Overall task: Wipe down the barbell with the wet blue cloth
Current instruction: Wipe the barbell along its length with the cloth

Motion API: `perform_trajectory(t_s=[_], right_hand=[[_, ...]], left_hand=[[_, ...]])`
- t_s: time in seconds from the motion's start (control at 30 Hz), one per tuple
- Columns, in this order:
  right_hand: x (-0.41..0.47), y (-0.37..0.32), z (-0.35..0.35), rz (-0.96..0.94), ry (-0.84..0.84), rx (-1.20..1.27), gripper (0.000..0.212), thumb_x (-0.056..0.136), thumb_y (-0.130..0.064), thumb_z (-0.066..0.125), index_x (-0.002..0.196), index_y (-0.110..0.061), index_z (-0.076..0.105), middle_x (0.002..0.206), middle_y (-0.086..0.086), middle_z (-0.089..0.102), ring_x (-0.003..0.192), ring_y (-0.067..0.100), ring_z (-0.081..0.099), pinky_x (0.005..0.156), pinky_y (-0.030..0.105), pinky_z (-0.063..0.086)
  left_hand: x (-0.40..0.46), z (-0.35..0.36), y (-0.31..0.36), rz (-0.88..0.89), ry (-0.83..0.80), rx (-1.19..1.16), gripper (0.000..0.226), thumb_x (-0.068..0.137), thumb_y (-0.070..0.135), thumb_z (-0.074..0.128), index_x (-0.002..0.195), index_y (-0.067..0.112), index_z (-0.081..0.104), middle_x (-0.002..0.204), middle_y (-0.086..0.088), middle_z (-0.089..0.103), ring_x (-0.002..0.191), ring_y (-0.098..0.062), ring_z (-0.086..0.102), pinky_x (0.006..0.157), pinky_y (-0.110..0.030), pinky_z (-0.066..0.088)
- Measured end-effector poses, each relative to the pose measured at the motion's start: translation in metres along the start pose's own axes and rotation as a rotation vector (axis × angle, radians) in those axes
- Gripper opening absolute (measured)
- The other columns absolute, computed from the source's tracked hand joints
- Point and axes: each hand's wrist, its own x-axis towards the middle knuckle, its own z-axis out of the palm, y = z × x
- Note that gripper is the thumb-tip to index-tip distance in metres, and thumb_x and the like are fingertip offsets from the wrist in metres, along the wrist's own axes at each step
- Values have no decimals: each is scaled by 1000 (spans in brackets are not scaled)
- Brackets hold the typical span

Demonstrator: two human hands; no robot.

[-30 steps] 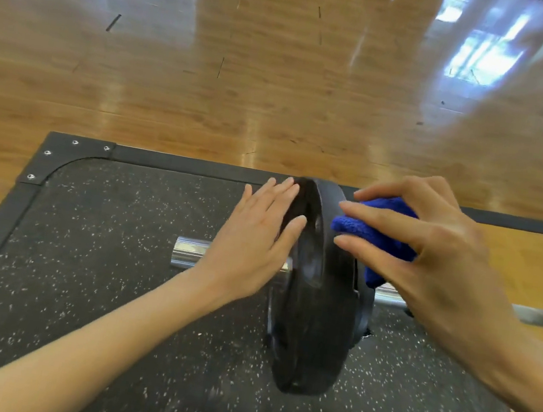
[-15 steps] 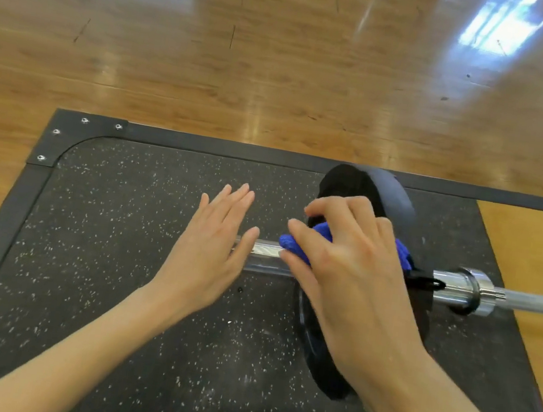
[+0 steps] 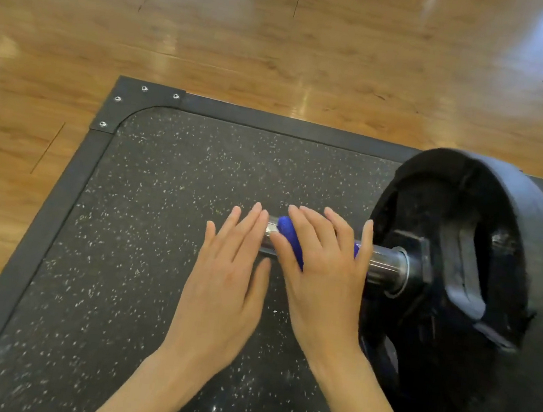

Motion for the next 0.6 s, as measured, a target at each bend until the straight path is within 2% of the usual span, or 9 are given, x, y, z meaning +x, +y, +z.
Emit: perform_trajectory(t_s=[0.07, 0.27, 0.33, 0.4, 0.47, 0.6], right_hand=[[-8, 6, 5, -15, -20, -45, 45, 107, -38, 33, 141, -20, 57, 142, -3, 58, 141, 25, 44, 124, 47, 13], [8, -5, 14, -72, -29, -65, 44, 109, -32, 30, 139, -18, 59, 136, -6, 62, 132, 24, 53, 114, 45, 34], [-3, 8, 10, -111, -44, -98, 44, 108, -31, 32, 145, -19, 54, 145, -6, 56, 139, 22, 46, 117, 44, 31], [-19, 17, 1, -22, -10, -127, 45, 107, -30, 34, 149, -20, 48, 152, -5, 49, 146, 23, 36, 123, 42, 21], [-15, 3, 7, 20, -4, -99, 45, 107, -29, 35, 149, -18, 48, 153, -3, 48, 148, 24, 34, 125, 43, 17], [-7, -12, 19, -132, -57, -99, 43, 109, -30, 34, 146, -17, 53, 150, -3, 52, 143, 25, 42, 121, 44, 26]], left_hand=[[0, 2, -1, -13, 9, -31, 58, 103, 37, 23, 160, 23, 23, 166, 13, 22, 154, 0, 2, 123, -21, -9], [-3, 9, 7, -67, 12, -127, 57, 101, 34, 20, 158, 28, 14, 164, 22, 11, 153, 4, 2, 122, -18, -9], [-6, 8, 7, -72, 6, -131, 58, 101, 31, 20, 159, 28, 14, 165, 22, 12, 153, 3, 2, 122, -19, -8], [-10, 6, 7, -60, -11, -133, 59, 101, 29, 21, 160, 26, 14, 167, 20, 13, 154, 2, 2, 123, -20, -7], [-13, 5, 6, -69, -13, -174, 59, 102, 29, 21, 161, 25, 17, 166, 21, 15, 153, 3, 3, 122, -20, -7], [-19, 1, -1, -138, 0, -262, 58, 101, 30, 22, 159, 25, 24, 164, 24, 18, 153, 5, 4, 123, -20, -6]])
